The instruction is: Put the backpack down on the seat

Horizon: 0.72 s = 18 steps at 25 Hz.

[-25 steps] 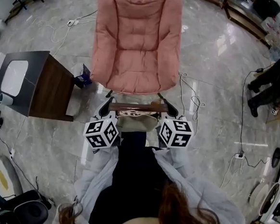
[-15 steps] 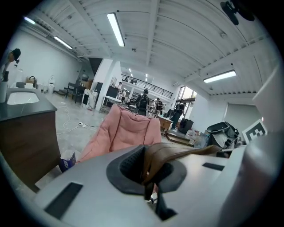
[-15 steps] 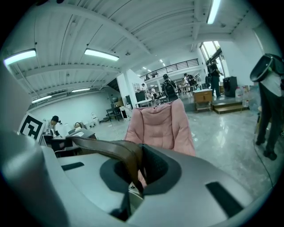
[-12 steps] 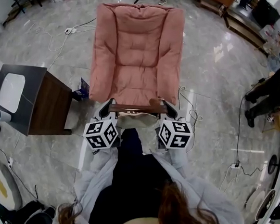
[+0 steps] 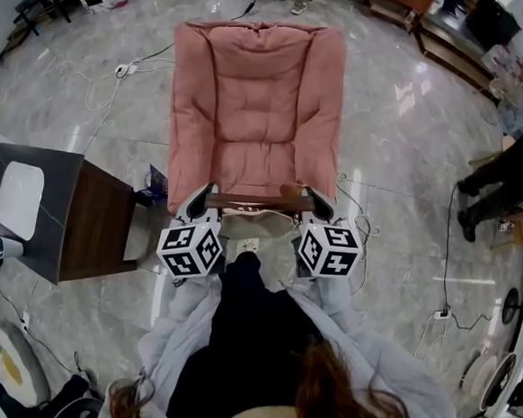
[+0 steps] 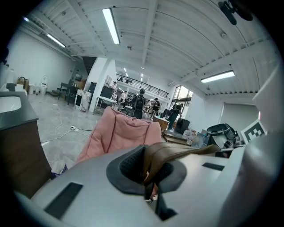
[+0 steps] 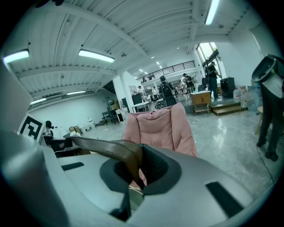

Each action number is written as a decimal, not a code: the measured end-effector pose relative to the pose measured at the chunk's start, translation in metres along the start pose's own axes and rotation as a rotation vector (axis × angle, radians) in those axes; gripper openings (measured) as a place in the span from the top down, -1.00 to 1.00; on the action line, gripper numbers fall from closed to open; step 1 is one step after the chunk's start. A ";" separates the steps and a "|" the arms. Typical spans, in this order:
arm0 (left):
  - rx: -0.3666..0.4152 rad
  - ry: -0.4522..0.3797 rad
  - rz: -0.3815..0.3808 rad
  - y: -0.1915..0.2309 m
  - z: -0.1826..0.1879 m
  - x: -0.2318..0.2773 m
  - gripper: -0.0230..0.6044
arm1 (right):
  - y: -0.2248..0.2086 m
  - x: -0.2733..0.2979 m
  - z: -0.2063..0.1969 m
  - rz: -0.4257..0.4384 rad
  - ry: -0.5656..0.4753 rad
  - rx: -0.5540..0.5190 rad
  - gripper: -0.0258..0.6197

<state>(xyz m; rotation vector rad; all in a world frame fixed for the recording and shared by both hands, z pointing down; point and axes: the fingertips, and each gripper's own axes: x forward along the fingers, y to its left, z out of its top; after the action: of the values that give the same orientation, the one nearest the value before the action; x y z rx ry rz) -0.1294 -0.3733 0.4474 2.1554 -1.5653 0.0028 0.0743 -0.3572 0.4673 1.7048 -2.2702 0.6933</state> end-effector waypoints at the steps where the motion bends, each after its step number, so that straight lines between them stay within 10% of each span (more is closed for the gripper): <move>1: 0.000 0.007 -0.002 0.003 0.002 0.007 0.88 | -0.001 0.006 0.002 -0.004 0.004 0.004 0.90; 18: 0.024 0.123 -0.145 0.025 0.021 0.144 0.88 | -0.035 0.084 0.031 -0.152 0.020 0.093 0.90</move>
<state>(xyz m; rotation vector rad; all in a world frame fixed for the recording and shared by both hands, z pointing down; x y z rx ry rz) -0.1074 -0.5159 0.4767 2.2372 -1.3447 0.1057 0.0855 -0.4507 0.4860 1.8811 -2.0981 0.7893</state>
